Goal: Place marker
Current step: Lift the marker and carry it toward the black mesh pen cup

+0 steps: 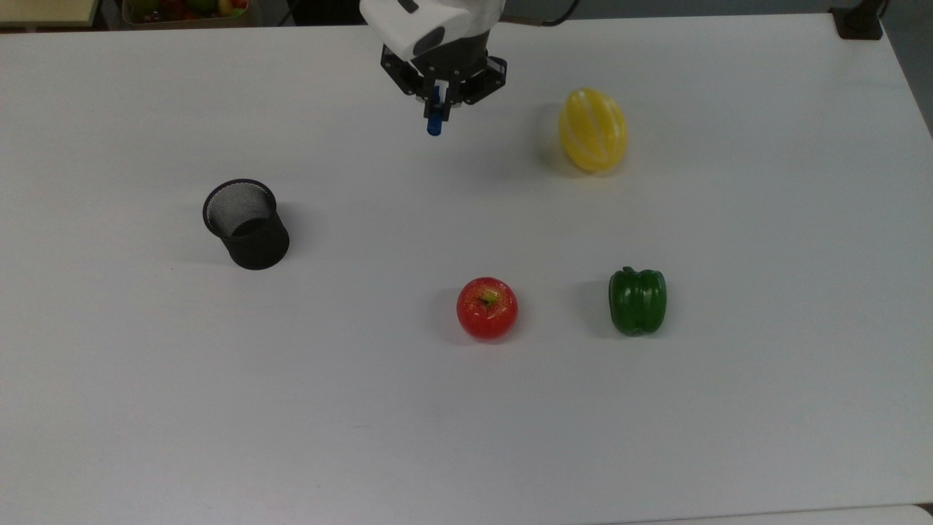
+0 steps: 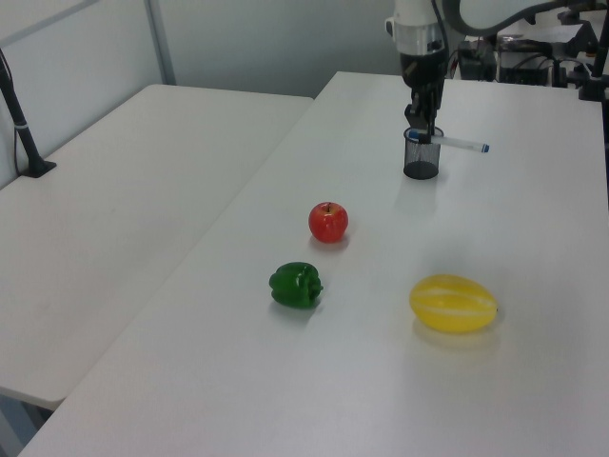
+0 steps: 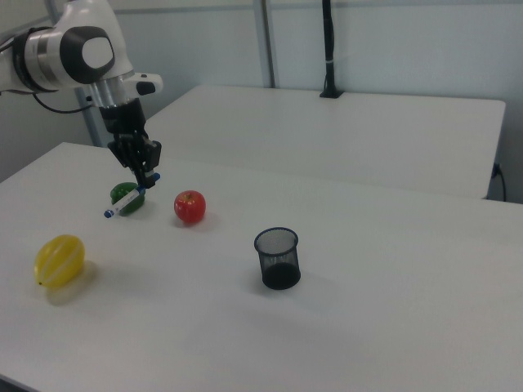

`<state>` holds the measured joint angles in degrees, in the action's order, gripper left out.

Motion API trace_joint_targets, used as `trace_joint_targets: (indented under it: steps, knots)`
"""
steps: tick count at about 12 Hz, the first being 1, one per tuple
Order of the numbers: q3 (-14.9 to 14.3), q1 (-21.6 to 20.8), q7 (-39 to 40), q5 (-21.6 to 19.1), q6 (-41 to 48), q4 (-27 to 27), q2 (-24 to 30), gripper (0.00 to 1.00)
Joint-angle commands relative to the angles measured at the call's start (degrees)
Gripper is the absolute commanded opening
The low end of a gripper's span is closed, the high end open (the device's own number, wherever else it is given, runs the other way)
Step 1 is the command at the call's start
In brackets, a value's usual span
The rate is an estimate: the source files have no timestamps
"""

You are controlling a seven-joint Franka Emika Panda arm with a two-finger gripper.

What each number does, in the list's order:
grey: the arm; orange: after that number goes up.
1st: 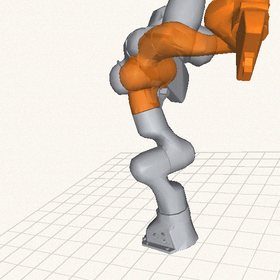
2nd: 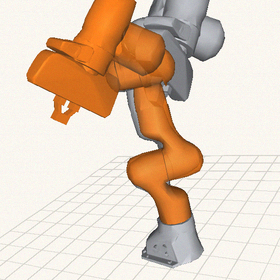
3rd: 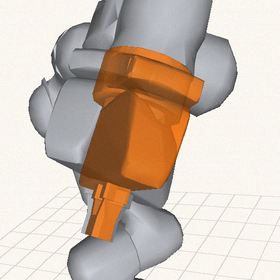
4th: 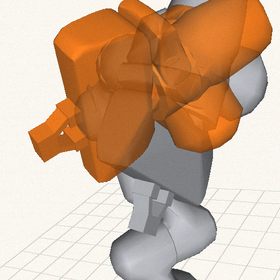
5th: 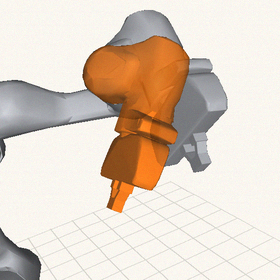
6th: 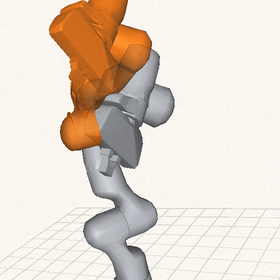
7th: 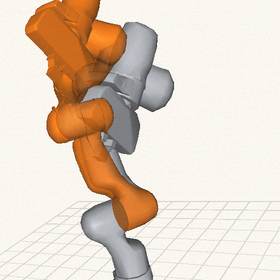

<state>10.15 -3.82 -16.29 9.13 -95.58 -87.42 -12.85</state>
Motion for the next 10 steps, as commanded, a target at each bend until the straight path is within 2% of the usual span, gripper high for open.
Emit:
trace_joint_targets:
  steps: [1,4,7,10]
  knots:
    - [-0.57,3.28,2.31,-1.04,1.45,0.67,0.19,0.08]
    - [-1.62,9.61,11.52,-0.6,1.36,0.75,0.72,0.08]
    - [-7.94,10.41,17.33,-0.95,-0.12,1.46,0.37,0.09]
    - [-8.48,12.52,17.44,-1.13,-5.3,1.37,0.55,0.09]
